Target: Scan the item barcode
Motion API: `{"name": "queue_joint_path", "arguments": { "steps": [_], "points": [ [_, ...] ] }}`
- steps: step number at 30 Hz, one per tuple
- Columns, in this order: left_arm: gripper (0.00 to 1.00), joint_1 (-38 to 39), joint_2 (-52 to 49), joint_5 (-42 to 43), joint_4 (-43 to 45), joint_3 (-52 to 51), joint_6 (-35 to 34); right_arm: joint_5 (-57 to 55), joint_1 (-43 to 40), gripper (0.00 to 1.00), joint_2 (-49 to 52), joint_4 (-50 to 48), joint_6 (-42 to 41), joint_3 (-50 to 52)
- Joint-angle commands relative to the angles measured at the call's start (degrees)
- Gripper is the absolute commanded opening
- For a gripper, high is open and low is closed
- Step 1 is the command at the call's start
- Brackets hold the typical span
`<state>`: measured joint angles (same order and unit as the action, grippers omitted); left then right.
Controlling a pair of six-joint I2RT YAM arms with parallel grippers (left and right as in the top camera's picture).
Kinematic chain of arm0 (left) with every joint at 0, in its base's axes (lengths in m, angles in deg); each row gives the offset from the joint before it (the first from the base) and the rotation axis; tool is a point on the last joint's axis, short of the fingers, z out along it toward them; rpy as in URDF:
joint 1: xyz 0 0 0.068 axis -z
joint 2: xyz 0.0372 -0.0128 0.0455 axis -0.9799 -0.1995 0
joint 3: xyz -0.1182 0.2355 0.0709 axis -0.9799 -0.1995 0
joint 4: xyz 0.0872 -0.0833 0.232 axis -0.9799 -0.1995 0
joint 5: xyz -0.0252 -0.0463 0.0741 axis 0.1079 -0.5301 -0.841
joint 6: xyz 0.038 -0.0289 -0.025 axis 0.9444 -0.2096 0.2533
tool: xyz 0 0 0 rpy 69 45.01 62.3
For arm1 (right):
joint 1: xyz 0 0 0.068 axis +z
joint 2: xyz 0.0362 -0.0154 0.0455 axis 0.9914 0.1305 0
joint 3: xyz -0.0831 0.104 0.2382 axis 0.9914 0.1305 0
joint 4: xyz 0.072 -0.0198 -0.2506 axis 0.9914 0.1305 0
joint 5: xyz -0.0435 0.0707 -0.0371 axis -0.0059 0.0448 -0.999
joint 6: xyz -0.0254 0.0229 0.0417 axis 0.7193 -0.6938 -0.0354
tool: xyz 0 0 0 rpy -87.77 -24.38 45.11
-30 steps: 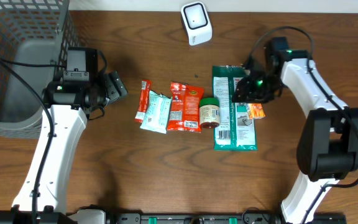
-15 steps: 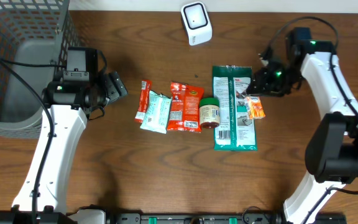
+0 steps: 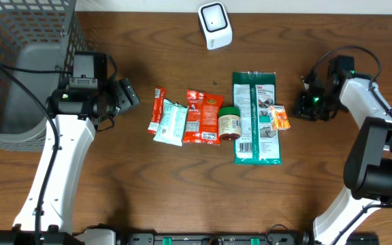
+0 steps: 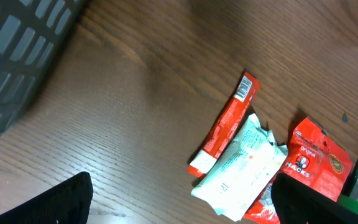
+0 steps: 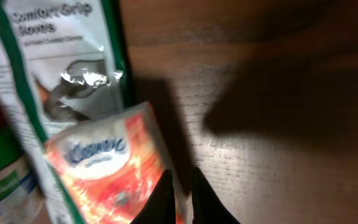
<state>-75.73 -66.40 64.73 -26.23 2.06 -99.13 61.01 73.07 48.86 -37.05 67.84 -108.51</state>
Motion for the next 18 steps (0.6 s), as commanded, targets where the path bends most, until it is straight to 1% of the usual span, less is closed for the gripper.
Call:
{"name": "queue_joint_path", "arguments": {
  "steps": [1, 5, 10, 13, 18],
  "points": [
    [0.92, -0.2, -0.1, -0.7, -0.3, 0.6, 1.0, 0.5, 0.2, 0.06, -0.8, -4.0, -1.1, 4.3],
    [0.92, -0.2, -0.1, -0.7, -0.3, 0.6, 1.0, 1.9, 0.5, 0.05, -0.8, -8.0, -1.9, 7.8],
    [0.92, -0.2, -0.1, -0.7, -0.3, 0.6, 1.0, 11.5, 0.5, 0.04, -1.7, -7.4, -1.2, 7.6],
    [0.92, -0.2, -0.1, -0.7, -0.3, 0.6, 1.0, 13.9, 0.7, 0.06, -3.4, -6.9, -1.2, 7.5],
    [0.92, -0.2, -0.1, -0.7, -0.3, 0.6, 1.0, 14.7, 2.4, 0.09, -6.2, -6.4, -1.2, 7.5]
  ]
}}
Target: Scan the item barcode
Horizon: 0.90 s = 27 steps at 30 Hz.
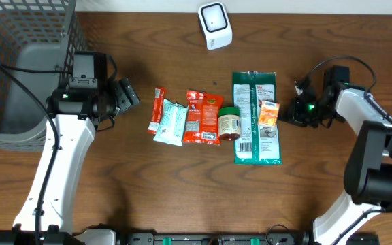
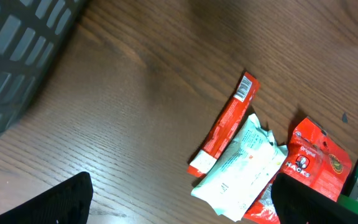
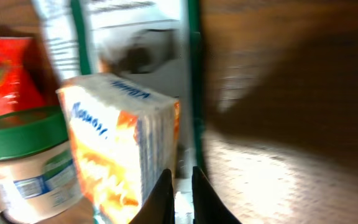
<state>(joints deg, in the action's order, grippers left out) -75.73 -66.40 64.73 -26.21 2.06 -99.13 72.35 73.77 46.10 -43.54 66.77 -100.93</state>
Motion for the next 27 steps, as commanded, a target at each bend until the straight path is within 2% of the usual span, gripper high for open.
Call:
{"name": "queue_joint_path", "arguments": {
  "steps": [1, 6, 11, 15, 22, 27],
  "points": [
    [0.92, -0.2, -0.1, -0.7, -0.3, 0.6, 1.0, 3.4, 2.2, 0.09, -3.8, 0.1, -0.1, 0.0],
    [0.92, -0.2, -0.1, -0.7, -0.3, 0.6, 1.0, 3.3, 5.0, 0.15, -4.2, -0.2, -0.2, 0.0],
    [0.92, -0.2, -0.1, -0.7, -0.3, 0.6, 1.0, 3.1, 6.8, 0.30, -4.3, -2.3, -4.3, -0.2],
    [0.92, -0.2, -0.1, -0.7, -0.3, 0.6, 1.0, 3.1, 6.9, 0.36, -4.5, -1.9, -5.8, -1.6],
    [0.92, -0.2, -0.1, -0.7, -0.3, 0.6, 1.0, 2.9, 6.9, 0.44, -5.1, -0.5, -6.0, -3.5],
    [0.92, -0.2, -0.1, -0.7, -0.3, 0.6, 1.0, -1.7, 7.1, 0.49, -5.0, -0.5, -6.4, -3.2]
  ]
}}
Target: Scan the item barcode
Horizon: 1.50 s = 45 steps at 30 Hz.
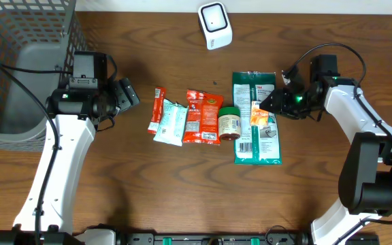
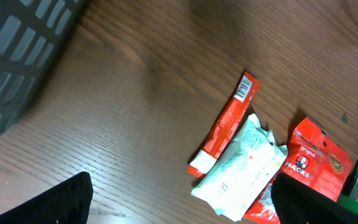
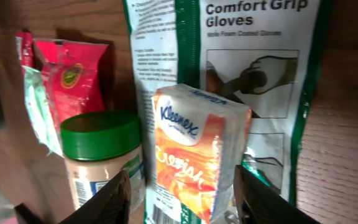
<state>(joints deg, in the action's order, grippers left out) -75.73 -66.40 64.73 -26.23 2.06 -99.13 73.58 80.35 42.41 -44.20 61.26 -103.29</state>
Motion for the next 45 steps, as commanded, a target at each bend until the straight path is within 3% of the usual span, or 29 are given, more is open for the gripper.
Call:
{"name": "queue_joint_path", "arguments": {
  "steps": [1, 13, 45],
  "points": [
    [0.92, -0.2, -0.1, -0.7, -0.3, 0.6, 1.0, -3.7, 0.6, 0.47, -1.2, 0.1, -1.3, -0.9],
    [0.92, -0.2, -0.1, -0.7, -0.3, 0.6, 1.0, -12.9, 4.6, 0.44, -1.1, -2.7, -3.3, 0.3],
    [0.92, -0.2, -0.1, -0.7, -0.3, 0.6, 1.0, -12.4, 5.3, 0.40, -0.8, -12.0, -6.3, 8.1]
  ]
}}
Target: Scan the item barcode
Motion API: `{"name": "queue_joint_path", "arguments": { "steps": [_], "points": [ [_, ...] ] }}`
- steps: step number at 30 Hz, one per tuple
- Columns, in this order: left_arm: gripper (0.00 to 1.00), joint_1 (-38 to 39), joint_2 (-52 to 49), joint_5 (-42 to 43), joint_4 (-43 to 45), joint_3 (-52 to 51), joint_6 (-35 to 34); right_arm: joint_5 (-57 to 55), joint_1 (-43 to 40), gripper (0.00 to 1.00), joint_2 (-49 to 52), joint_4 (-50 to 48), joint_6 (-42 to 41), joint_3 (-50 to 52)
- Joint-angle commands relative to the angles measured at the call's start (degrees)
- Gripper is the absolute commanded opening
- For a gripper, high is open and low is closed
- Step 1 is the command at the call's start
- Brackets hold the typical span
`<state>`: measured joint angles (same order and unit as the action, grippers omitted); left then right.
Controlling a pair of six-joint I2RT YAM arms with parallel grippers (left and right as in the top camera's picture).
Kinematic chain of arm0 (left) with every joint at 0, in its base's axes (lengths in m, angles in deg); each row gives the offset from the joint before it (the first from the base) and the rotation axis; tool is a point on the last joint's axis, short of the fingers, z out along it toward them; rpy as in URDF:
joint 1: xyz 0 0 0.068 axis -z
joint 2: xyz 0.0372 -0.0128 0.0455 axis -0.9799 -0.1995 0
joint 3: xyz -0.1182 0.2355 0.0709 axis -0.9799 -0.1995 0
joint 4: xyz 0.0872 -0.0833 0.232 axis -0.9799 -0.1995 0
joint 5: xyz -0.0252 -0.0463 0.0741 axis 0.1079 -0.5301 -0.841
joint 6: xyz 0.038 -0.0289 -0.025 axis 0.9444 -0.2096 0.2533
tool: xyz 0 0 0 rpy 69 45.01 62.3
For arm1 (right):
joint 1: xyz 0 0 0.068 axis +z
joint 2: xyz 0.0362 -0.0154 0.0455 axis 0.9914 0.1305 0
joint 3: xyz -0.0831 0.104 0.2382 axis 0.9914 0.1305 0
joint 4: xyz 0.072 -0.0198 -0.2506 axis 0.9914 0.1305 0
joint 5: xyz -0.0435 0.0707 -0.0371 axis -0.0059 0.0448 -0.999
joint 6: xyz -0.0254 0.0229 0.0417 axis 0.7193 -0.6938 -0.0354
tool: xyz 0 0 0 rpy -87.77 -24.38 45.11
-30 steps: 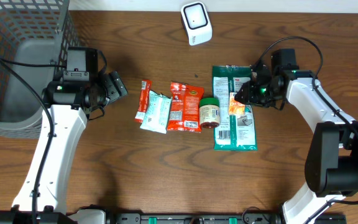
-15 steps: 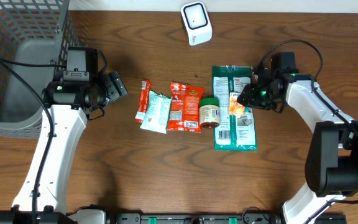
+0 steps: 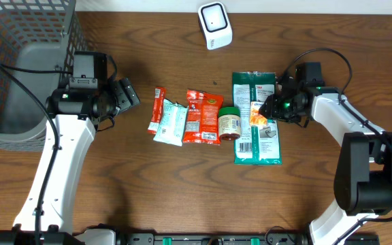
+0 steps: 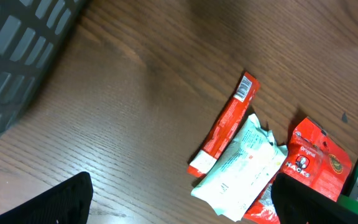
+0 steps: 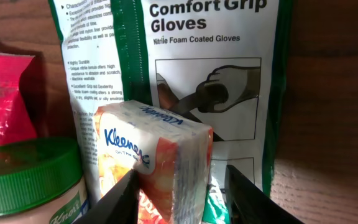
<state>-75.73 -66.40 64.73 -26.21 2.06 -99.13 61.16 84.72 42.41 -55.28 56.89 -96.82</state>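
An orange-and-white Kleenex tissue pack [image 5: 157, 146] stands on edge on the green gloves bag [image 5: 191, 56], next to a green-lidded jar [image 5: 27, 171]. My right gripper [image 5: 180, 177] is open, one finger on each side of the pack: the left finger is against it and a small gap shows at the right finger. From overhead, the right gripper [image 3: 263, 109] is over the bag beside the pack [image 3: 255, 114]. The white scanner [image 3: 214, 24] stands at the table's far edge. My left gripper [image 4: 185, 208] hangs open over bare wood, holding nothing.
A red stick pack [image 3: 157, 109], a pale green packet [image 3: 171, 122] and a red Hacks bag [image 3: 203, 117] lie in a row left of the jar [image 3: 229, 123]. A dark wire basket [image 3: 19, 61] fills the far left corner.
My right gripper has come closer to the tissue pack, so its open fingers now stand on either side of it. The pack and the left arm have not moved.
First my right gripper was shut, tips at the tissue pack lying flat by the gloves bag's right edge. Then the pack stood on edge on the bag, gripper still shut. Later the gripper was open facing the pack, farther left; now it straddles the pack.
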Motion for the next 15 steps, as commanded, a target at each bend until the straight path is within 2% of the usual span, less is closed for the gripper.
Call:
{"name": "queue_joint_path", "arguments": {
  "steps": [1, 9, 15],
  "points": [
    [0.92, -0.2, -0.1, -0.7, -0.3, 0.6, 1.0, 0.1, 0.9, 0.39, -0.8, -1.3, -1.9, 1.9],
    [0.92, -0.2, -0.1, -0.7, -0.3, 0.6, 1.0, -0.3, 0.9, 0.32, -0.8, -1.8, -6.3, 2.1],
    [0.92, -0.2, -0.1, -0.7, -0.3, 0.6, 1.0, -2.5, 1.1, 0.32, -0.8, -2.2, -9.8, 3.0]
  ]
}}
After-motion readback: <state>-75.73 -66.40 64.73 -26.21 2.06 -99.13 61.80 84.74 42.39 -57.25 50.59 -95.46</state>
